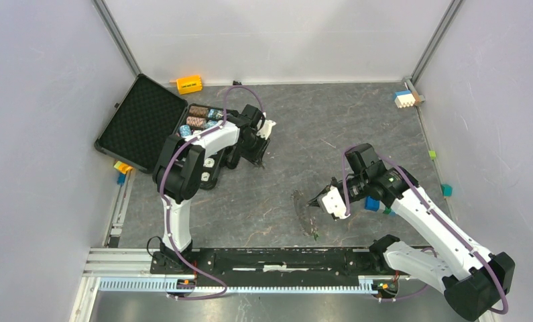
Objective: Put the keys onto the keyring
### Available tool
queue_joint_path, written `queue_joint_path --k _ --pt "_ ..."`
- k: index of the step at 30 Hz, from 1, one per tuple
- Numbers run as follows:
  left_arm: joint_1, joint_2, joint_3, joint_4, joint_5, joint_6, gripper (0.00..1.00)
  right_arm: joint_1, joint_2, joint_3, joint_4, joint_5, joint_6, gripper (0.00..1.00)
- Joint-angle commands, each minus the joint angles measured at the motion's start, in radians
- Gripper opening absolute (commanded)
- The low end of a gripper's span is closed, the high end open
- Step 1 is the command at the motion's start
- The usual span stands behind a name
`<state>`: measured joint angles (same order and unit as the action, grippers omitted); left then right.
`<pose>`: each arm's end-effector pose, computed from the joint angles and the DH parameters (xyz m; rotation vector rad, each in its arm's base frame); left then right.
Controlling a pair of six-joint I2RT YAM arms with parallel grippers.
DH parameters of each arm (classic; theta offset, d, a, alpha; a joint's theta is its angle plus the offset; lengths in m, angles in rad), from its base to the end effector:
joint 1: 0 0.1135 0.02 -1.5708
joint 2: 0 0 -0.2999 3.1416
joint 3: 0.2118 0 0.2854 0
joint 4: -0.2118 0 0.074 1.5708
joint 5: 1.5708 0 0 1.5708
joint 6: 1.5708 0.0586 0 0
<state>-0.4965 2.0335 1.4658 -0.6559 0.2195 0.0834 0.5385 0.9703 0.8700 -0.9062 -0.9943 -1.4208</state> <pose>0.4037 -0.2332 0.1591 0.8582 2.6859 -0.4055 0.1386 0.1400 0.3032 -1.9452 0.9042 0.7774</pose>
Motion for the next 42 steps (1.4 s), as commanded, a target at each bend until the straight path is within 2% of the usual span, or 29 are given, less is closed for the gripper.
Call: queue_joint_path --k 1,7,14,23,27,34,38,42 --pt "0.002 -0.02 -0.002 0.021 0.01 -0.032 0.32 -0.003 -0.012 0.001 -0.092 -0.154 -0.341 0.0" --pt "0.005 -0.014 0.009 0.036 -0.01 -0.031 0.26 -0.004 -0.012 0.0 -0.089 -0.152 -0.337 0.0" --pt "0.015 -0.019 0.003 0.061 -0.021 -0.053 0.26 -0.003 -0.015 -0.01 -0.075 -0.145 -0.328 0.0" --pt "0.034 -0.052 -0.026 0.093 -0.03 -0.071 0.19 -0.003 -0.018 -0.013 -0.07 -0.144 -0.323 0.0" --pt "0.035 -0.05 -0.037 0.088 0.007 -0.074 0.24 -0.002 -0.016 -0.014 -0.067 -0.142 -0.323 0.0" --pt "0.038 -0.063 -0.059 0.082 0.045 -0.13 0.4 -0.003 -0.018 -0.017 -0.057 -0.136 -0.315 0.0" --pt "0.04 -0.077 -0.068 0.084 0.048 -0.135 0.41 -0.003 -0.015 -0.017 -0.057 -0.134 -0.315 0.0" --pt "0.042 -0.067 -0.073 0.084 0.06 -0.148 0.37 -0.004 -0.016 -0.017 -0.057 -0.134 -0.314 0.0"
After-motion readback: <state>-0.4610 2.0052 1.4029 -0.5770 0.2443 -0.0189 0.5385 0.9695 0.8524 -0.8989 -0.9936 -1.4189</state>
